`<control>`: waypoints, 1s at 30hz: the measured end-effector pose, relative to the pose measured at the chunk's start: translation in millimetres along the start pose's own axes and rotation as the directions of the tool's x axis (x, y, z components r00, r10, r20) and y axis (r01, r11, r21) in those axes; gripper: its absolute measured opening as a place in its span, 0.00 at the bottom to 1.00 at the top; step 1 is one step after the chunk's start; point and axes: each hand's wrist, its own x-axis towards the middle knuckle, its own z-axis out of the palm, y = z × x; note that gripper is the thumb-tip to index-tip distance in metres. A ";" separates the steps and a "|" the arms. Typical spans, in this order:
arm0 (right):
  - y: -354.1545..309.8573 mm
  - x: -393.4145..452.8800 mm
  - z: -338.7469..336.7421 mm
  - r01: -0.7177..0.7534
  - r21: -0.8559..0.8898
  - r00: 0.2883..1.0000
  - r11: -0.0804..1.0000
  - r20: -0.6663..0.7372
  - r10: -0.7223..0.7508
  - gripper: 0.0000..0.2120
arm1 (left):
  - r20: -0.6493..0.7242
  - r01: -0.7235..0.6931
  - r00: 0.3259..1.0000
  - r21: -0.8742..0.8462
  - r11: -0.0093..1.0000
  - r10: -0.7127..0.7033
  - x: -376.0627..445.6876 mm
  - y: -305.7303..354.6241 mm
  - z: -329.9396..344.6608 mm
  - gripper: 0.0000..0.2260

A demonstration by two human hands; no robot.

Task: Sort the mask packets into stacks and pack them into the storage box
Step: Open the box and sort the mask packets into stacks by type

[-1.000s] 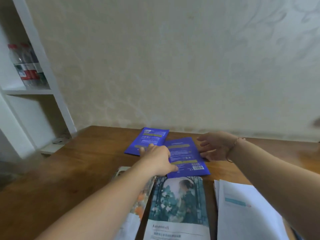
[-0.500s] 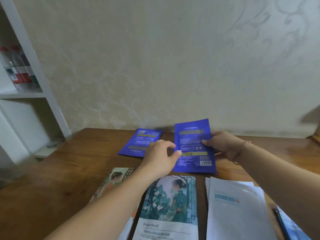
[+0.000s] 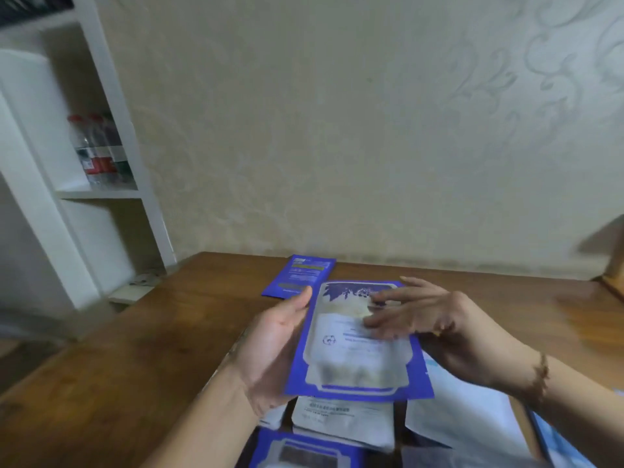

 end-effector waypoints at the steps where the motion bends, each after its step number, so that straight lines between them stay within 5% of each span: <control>1: -6.2 -1.0 2.5 0.024 -0.045 1.000 0.999 0.019 -0.024 0.14 | -0.047 0.000 0.999 0.063 0.998 0.003 -7.2 -4.3 0.4 0.23; 4: -17.9 -2.0 4.9 0.094 -0.087 0.994 0.992 0.067 -0.088 0.14 | -0.131 -0.021 0.991 0.155 0.988 0.042 -22.2 -11.5 -2.1 0.23; 6: -27.7 -1.0 -4.1 0.085 -0.054 0.992 0.995 0.100 -0.079 0.27 | -0.171 -0.058 0.981 0.190 0.980 0.091 -35.4 -12.8 -0.1 0.20; 8: -38.5 6.3 -17.7 -0.092 0.140 0.996 0.986 0.002 0.092 0.30 | -0.150 -0.106 0.979 0.218 0.970 0.140 -49.2 -14.3 2.4 0.16; 11: -50.7 36.3 -24.3 -0.413 0.398 0.868 0.819 -0.100 0.486 0.12 | -0.062 -0.138 0.986 0.239 0.961 0.157 -70.6 -21.1 3.9 0.17; 13: -57.7 58.9 -18.4 -0.615 0.318 0.786 0.722 0.170 0.594 0.07 | -0.037 -0.136 0.988 0.254 0.958 0.151 -79.5 -28.5 4.4 0.17; 16: -73.4 79.6 -4.9 -0.712 0.137 0.645 0.689 0.516 0.564 0.16 | -0.057 -0.096 0.992 0.271 0.958 0.116 -89.1 -36.8 7.4 0.17; 20: -76.7 81.7 7.0 -0.820 0.295 0.543 0.490 0.672 0.504 0.13 | -0.098 -0.090 0.990 0.123 0.988 0.102 -104.3 -43.1 7.4 0.20; 23: -63.3 74.2 17.3 -0.814 0.554 0.534 0.174 0.596 0.600 0.17 | -0.138 -0.347 0.937 -0.266 0.899 0.321 -112.8 -55.4 2.7 0.35; 25: -58.6 70.7 27.6 -0.734 0.679 0.495 -0.005 0.540 0.681 0.14 | -0.149 -0.458 0.889 -0.325 0.828 0.433 -111.5 -61.4 0.9 0.41; 27: -60.8 69.8 35.6 -0.686 0.724 0.441 -0.080 0.501 0.745 0.18 | -0.087 -0.491 0.866 -0.329 0.807 0.492 -105.3 -62.1 5.8 0.45; 30: -71.8 73.2 39.6 -0.632 0.765 0.387 -0.123 0.449 0.805 0.10 | -0.092 -0.569 0.818 -0.271 0.776 0.567 -97.2 -56.1 19.1 0.45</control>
